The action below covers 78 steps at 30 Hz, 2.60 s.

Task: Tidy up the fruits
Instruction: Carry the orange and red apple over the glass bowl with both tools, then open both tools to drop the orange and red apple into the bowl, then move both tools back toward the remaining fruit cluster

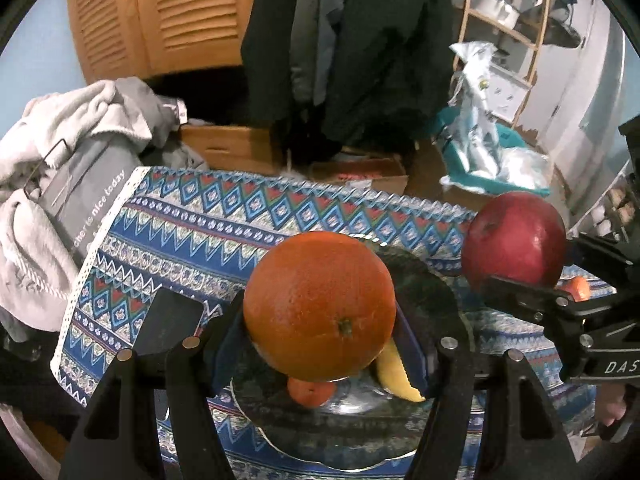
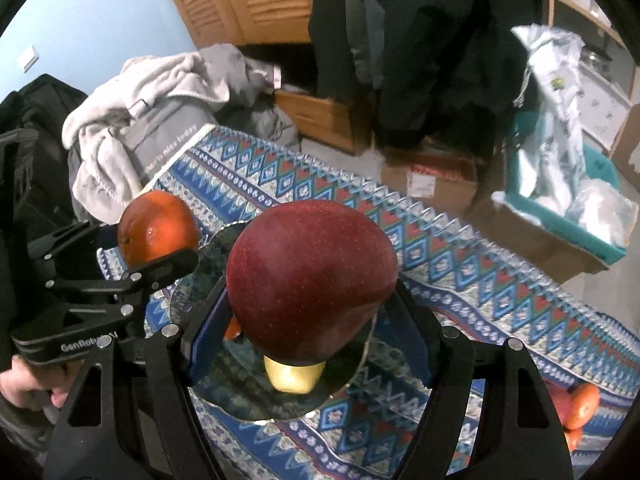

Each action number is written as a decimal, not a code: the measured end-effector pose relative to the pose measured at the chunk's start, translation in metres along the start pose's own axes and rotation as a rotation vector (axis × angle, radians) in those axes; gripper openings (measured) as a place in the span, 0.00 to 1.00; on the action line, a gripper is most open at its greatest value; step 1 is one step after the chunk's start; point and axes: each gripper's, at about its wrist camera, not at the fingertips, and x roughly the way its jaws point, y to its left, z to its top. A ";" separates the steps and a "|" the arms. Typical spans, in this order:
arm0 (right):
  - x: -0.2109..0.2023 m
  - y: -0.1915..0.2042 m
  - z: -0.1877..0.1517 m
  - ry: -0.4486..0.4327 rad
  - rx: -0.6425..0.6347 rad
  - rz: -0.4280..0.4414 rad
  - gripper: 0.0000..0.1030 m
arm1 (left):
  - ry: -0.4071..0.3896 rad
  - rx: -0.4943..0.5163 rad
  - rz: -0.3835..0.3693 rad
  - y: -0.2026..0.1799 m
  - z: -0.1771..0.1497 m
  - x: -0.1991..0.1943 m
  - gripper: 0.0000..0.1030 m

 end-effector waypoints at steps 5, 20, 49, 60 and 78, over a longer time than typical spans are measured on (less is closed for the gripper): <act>0.031 0.002 0.000 0.047 -0.009 -0.008 0.74 | 0.055 -0.026 -0.002 0.010 -0.005 0.024 0.67; 0.090 -0.010 -0.014 0.176 -0.025 -0.044 0.74 | 0.170 -0.046 -0.023 0.016 -0.019 0.075 0.67; 0.075 -0.012 -0.016 0.167 -0.046 -0.072 0.71 | 0.106 0.023 0.009 -0.004 -0.007 0.047 0.66; 0.024 -0.016 -0.013 0.078 -0.054 -0.115 0.71 | 0.004 0.085 -0.018 -0.033 0.004 0.003 0.66; -0.065 -0.057 -0.043 -0.026 0.021 -0.194 0.71 | -0.074 0.176 -0.102 -0.095 0.009 -0.041 0.67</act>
